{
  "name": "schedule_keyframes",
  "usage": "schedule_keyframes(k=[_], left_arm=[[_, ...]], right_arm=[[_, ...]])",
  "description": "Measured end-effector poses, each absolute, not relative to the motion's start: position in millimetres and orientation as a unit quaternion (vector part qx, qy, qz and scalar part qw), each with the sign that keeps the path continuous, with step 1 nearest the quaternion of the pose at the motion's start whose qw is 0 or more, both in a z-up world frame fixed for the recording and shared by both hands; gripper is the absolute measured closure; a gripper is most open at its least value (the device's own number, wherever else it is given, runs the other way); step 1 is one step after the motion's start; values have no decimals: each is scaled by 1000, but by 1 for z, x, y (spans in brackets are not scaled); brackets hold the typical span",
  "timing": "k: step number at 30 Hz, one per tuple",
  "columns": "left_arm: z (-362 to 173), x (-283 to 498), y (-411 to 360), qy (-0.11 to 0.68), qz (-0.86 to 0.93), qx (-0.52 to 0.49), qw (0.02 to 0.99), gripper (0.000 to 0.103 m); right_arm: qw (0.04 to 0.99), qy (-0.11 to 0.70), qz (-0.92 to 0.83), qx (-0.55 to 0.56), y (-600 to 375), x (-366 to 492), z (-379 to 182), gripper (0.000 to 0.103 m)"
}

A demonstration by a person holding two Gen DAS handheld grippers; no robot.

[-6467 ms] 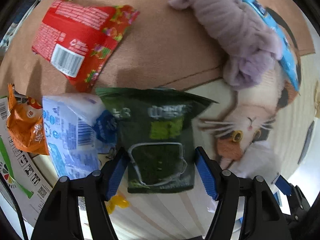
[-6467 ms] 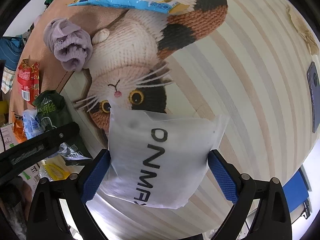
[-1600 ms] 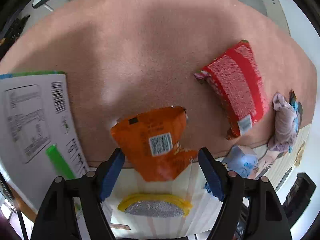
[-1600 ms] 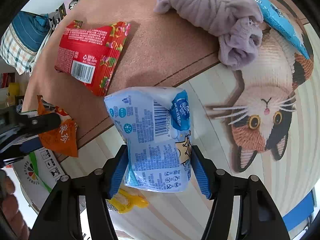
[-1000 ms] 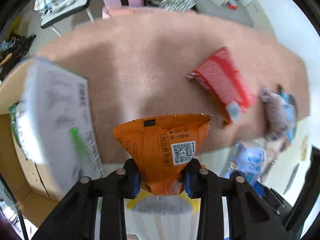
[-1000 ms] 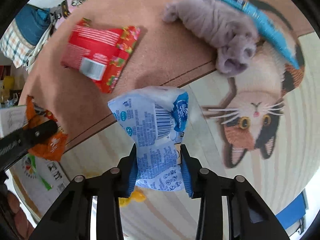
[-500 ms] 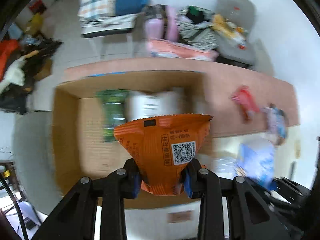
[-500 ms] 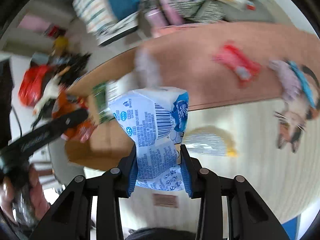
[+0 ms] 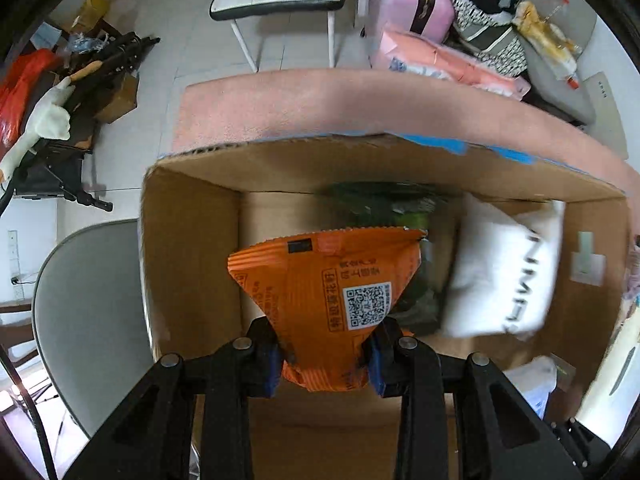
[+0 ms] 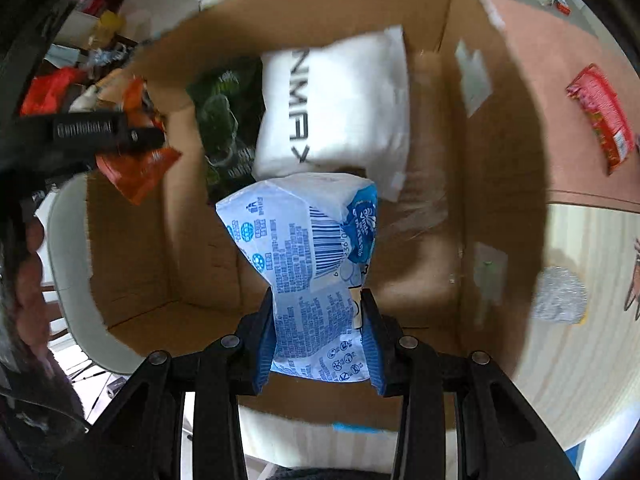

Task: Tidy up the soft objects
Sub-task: 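Carry both items into the cardboard box and open both tools, then move both open tools back toward the mat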

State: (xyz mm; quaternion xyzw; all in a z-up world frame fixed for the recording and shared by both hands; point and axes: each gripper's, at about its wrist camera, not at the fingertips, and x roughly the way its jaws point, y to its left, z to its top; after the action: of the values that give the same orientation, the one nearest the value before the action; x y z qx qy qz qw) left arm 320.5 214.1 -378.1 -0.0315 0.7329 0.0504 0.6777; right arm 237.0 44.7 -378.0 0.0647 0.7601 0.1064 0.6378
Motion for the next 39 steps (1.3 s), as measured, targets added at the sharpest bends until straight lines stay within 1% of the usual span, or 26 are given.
schedule_keyframes(k=[5, 6, 7, 8, 9, 10, 11, 12, 14, 15, 16, 17, 19, 26, 39], left_arm=[[-400, 330, 218, 746, 41, -36, 663, 70], [-404, 331, 218, 751, 39, -40, 658, 70], [-406, 331, 219, 755, 40, -44, 653, 67], [-407, 333, 219, 757, 40, -45, 650, 65], [-407, 333, 220, 758, 44, -41, 650, 65], [-404, 333, 220, 756, 41, -43, 651, 62], [-401, 332, 220, 755, 37, -49, 653, 51], [-398, 332, 221, 754, 34, -54, 654, 46], [-391, 329, 223, 745, 33, -59, 663, 24], [-386, 328, 223, 742, 32, -60, 667, 20], [-381, 325, 224, 739, 32, -61, 670, 16], [-378, 323, 224, 737, 30, -65, 672, 12], [-370, 316, 225, 733, 24, -72, 676, 5], [-328, 280, 231, 698, 26, -78, 712, 5], [-263, 170, 218, 630, 53, -65, 772, 5]], right_arm=[[620, 777, 95, 57, 59, 234, -403, 61], [617, 779, 94, 57, 60, 234, -407, 57], [616, 780, 90, 58, 61, 233, -409, 53], [617, 780, 87, 56, 63, 235, -411, 50], [617, 781, 83, 53, 65, 235, -412, 43], [617, 781, 83, 55, 63, 234, -413, 30], [616, 781, 82, 58, 64, 232, -412, 22], [617, 781, 81, 60, 64, 232, -410, 12], [620, 779, 80, 57, 65, 230, -407, 11], [621, 778, 77, 53, 66, 237, -405, 9], [625, 776, 75, 48, 66, 235, -401, 3], [630, 772, 74, 45, 67, 235, -397, 0], [641, 763, 70, 37, 70, 235, -387, 0], [675, 735, 60, 17, 61, 227, -352, 0], [750, 659, 56, -20, 27, 181, -262, 0]])
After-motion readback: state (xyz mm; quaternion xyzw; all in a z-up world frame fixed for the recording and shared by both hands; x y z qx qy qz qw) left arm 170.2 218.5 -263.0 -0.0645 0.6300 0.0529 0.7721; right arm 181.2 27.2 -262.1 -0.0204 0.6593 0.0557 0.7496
